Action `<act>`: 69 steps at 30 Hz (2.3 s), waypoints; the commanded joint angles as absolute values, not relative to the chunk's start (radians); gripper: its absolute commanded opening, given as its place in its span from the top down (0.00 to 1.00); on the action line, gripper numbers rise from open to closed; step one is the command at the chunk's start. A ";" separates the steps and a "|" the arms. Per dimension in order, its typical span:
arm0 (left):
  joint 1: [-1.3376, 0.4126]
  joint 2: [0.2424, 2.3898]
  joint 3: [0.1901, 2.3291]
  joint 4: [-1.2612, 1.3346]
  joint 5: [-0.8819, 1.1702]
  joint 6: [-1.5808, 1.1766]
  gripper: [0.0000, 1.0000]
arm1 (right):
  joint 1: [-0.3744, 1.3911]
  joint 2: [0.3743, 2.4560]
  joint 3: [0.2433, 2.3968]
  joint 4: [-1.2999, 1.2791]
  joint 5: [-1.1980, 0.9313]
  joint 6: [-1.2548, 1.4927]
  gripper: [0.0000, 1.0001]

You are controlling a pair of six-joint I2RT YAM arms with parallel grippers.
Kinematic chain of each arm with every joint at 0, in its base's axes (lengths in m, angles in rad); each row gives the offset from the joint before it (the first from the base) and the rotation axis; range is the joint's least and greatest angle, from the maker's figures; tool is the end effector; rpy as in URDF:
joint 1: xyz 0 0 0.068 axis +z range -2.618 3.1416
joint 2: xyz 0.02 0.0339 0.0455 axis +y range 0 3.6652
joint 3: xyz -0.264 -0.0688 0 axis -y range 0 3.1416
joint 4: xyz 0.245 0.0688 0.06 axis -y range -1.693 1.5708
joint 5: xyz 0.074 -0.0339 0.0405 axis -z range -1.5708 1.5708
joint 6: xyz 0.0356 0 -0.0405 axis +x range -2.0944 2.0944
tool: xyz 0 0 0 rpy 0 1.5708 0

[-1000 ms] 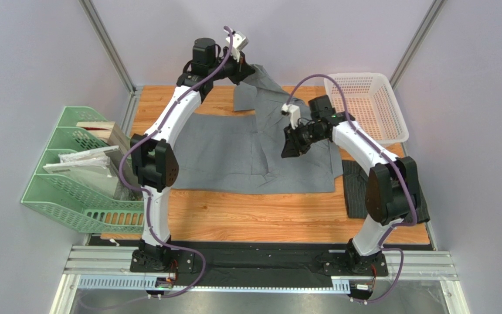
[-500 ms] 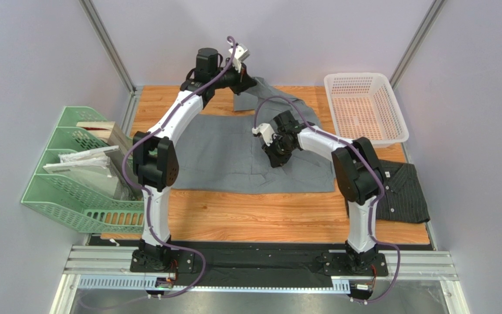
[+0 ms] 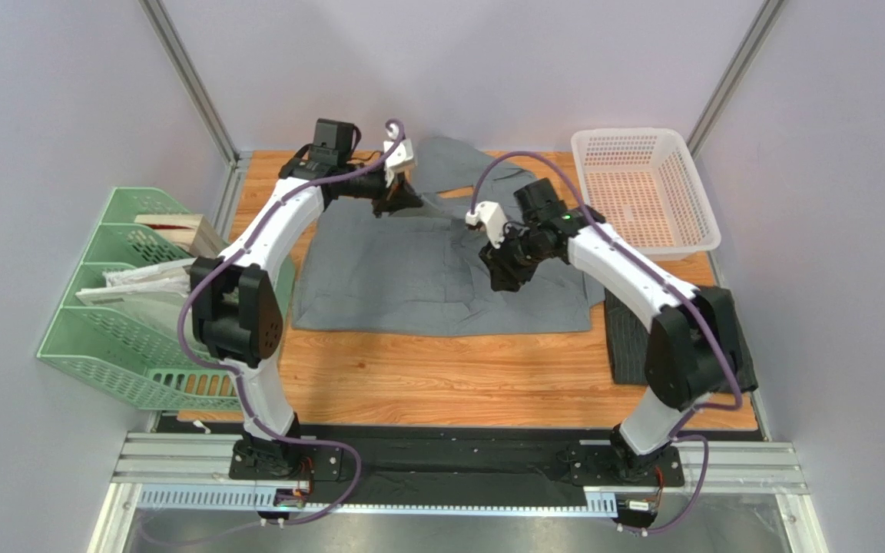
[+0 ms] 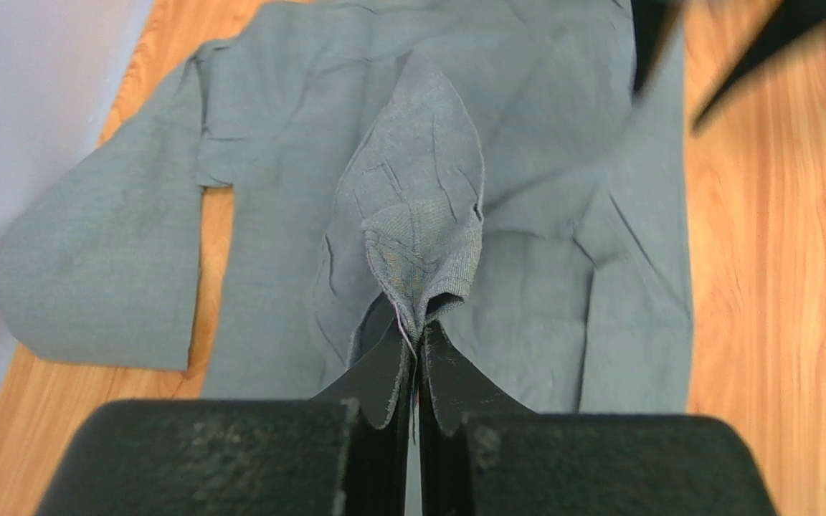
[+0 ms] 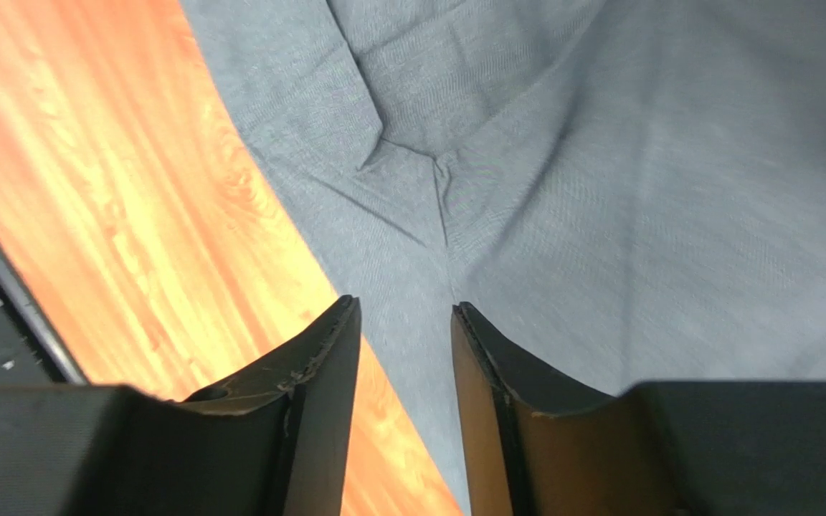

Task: Fold and stack the long sleeve shirts
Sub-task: Fold the shirt

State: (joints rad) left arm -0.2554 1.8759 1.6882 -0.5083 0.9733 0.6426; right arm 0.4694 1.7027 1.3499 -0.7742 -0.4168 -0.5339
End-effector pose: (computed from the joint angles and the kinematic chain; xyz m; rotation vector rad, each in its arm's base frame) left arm 0.4022 -0.1354 0.3183 1.3012 1.5717 -0.8502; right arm 0.3066 0.1717 0.2506 -1.3785 2.2517 0.5382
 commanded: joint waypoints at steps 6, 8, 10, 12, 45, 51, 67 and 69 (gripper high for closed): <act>-0.175 1.831 1.713 -1.332 0.991 1.696 1.00 | 0.247 1.637 1.328 -0.887 -0.419 -0.623 0.56; -0.161 1.830 1.706 -1.394 0.957 1.810 1.00 | 0.178 1.667 1.354 -0.899 -0.432 -0.630 0.57; -0.149 1.821 1.678 -1.382 0.922 1.862 1.00 | 0.128 1.680 1.374 -0.910 -0.442 -0.630 0.57; -0.141 1.816 1.664 -1.368 0.873 1.902 1.00 | 0.109 1.698 1.397 -0.919 -0.454 -0.630 0.57; -0.151 1.859 1.622 -1.160 0.505 1.093 0.47 | 0.239 2.051 1.726 -1.075 -0.311 -0.568 0.62; -0.209 1.994 1.554 -1.090 0.347 0.871 0.49 | 0.249 2.157 1.756 -1.137 -0.258 -0.572 0.62; -0.225 1.898 1.278 -1.126 0.353 0.830 0.55 | 0.308 2.085 1.540 -1.227 -0.242 -0.672 0.62; -0.225 1.855 1.284 -1.140 0.363 0.827 0.55 | 0.319 2.043 1.532 -1.253 -0.264 -0.689 0.62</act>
